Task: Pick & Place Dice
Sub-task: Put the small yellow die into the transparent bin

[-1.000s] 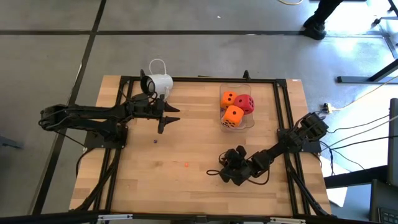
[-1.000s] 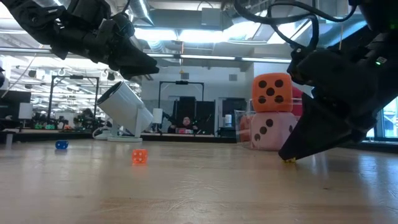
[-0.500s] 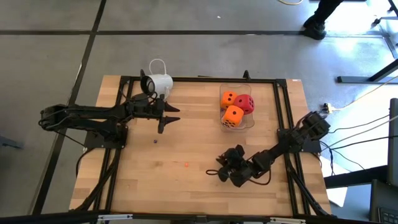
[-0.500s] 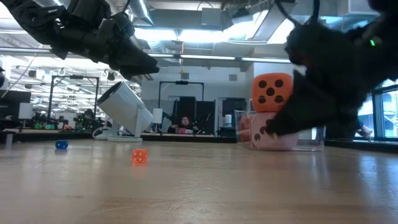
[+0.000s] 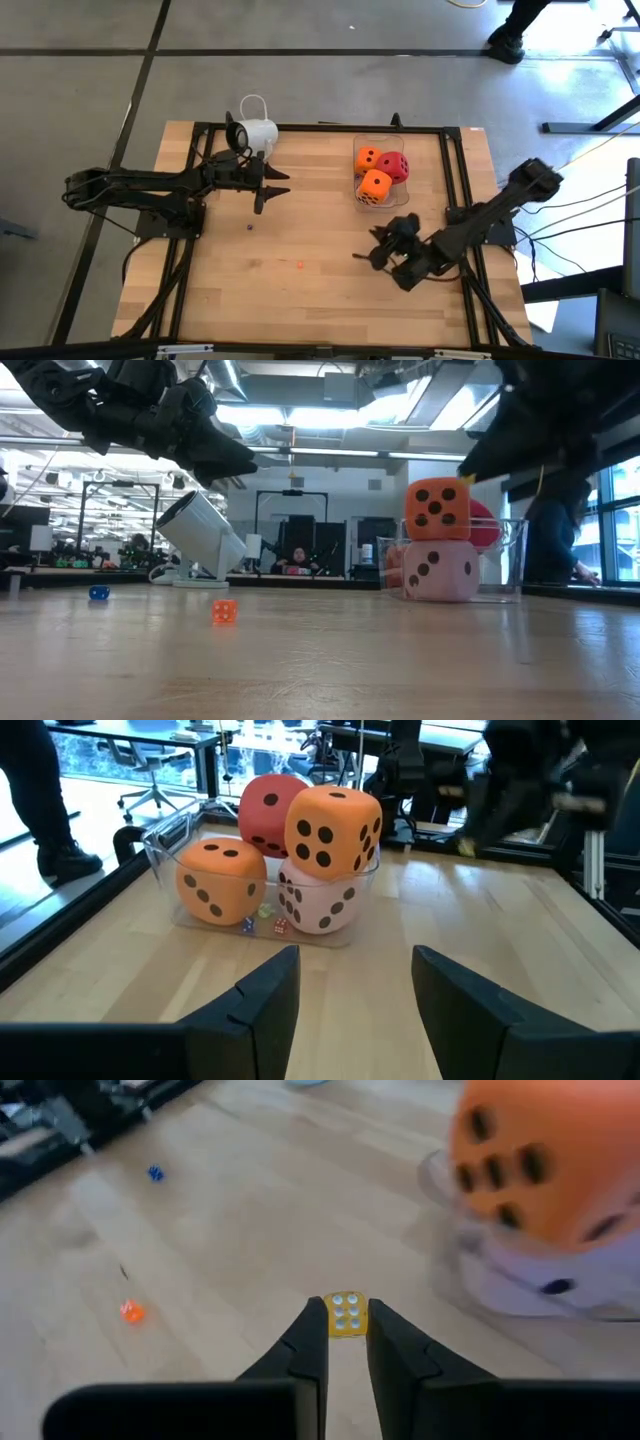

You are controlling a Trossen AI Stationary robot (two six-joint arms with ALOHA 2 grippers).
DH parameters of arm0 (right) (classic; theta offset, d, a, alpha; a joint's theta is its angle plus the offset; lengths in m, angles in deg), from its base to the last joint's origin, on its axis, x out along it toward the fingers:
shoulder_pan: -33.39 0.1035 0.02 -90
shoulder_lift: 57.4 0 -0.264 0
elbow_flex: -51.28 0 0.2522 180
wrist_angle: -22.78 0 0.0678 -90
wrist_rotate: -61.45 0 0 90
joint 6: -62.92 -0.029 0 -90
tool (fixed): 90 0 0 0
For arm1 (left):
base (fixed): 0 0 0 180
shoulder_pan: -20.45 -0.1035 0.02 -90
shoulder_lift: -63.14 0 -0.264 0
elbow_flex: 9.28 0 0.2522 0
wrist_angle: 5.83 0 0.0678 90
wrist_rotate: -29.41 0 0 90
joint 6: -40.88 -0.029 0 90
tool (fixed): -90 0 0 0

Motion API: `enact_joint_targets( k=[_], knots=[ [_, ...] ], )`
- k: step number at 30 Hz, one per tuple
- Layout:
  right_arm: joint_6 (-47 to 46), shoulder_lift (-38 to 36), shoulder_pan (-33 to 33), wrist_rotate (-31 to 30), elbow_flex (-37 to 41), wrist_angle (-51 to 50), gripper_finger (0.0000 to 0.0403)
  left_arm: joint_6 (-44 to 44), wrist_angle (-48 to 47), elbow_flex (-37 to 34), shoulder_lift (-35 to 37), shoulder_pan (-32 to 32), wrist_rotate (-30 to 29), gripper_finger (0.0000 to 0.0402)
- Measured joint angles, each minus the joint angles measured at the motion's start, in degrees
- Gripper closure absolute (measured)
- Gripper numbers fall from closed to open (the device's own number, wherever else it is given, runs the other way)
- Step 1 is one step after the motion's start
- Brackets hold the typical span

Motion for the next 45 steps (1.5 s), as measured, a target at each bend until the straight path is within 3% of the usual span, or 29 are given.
enact_joint_targets(
  k=[7, 15, 27, 39, 45],
  knots=[
    [-6.31, -9.58, 0.01, -0.38, 0.00, -15.72, 0.0358, 0.79, 0.04, 0.00, 0.00, 0.00, 0.01, 0.0217],
    [-8.61, -10.63, -4.09, 0.09, 0.04, -27.10, 0.0358, 1.03, 0.02, 0.00, 0.00, 0.00, 0.03, 0.0217],
    [-8.41, -10.17, -12.08, 0.11, 4.36, -27.10, 0.0358, 1.38, -0.26, 0.00, 0.00, 0.00, 0.06, 0.0217],
    [-8.54, -9.74, -15.04, 2.19, 8.37, -22.11, 0.0345, 1.31, -0.85, 0.00, 0.00, 0.00, 0.07, 0.0217],
    [-8.54, -9.74, -15.03, 2.27, 8.37, -20.76, 0.0311, 1.29, -1.23, 0.00, 0.00, 0.00, 0.07, 0.0217]
  ],
)
